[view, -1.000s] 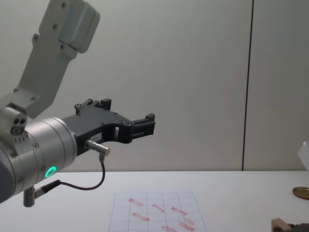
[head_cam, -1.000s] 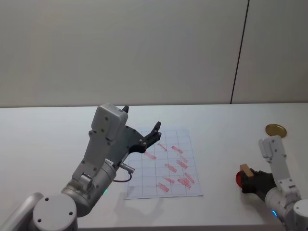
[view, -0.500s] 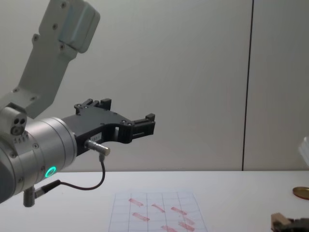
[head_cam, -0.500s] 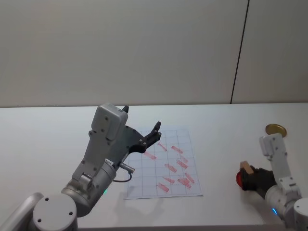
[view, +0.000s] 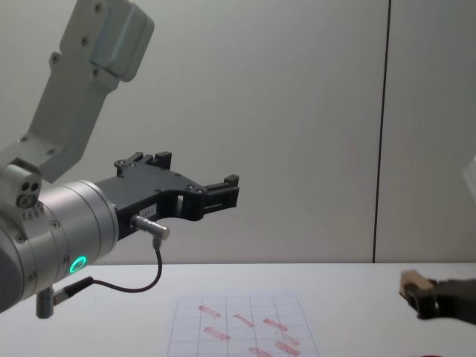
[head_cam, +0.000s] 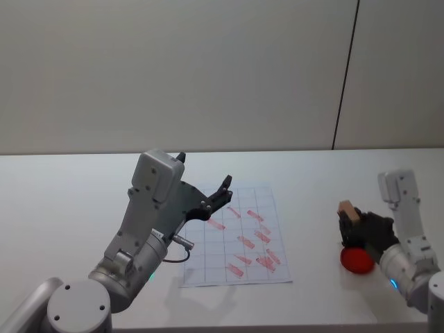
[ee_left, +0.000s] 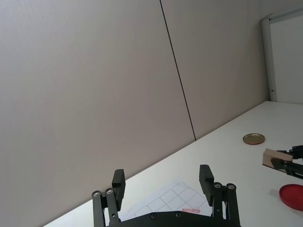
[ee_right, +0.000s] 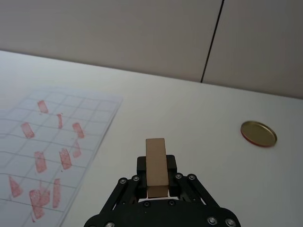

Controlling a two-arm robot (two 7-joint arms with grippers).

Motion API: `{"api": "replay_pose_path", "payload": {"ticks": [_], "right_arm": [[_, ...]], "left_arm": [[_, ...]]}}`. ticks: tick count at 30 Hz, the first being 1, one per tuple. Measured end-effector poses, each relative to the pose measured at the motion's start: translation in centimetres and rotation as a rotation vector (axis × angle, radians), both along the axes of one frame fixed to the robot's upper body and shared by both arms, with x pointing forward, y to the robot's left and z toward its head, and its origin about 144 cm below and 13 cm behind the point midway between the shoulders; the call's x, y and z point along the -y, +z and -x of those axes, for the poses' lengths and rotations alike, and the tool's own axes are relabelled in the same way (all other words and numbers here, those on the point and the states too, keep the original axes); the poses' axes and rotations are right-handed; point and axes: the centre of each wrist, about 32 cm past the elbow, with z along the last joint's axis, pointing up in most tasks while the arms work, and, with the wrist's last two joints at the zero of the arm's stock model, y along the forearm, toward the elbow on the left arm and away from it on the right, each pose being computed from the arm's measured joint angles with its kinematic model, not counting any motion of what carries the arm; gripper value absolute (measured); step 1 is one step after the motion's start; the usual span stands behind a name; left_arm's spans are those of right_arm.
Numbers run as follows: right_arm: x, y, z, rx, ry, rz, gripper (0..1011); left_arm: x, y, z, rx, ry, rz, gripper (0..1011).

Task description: Use the one hand to pick up the stamp and affix it onto the A4 paper.

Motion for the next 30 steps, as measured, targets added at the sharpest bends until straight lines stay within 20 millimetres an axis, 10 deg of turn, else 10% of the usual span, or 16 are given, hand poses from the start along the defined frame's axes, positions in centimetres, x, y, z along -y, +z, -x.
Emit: {"api": "replay_pose_path", "payload": {"ticks": [30], "right_arm": [[-6.1, -0.8, -4.8, 0.010, 0.253, -0.005, 221]], "left_arm": [[0.0, 0.0, 0.0, 0.000, 0.000, 0.000, 993]]}}
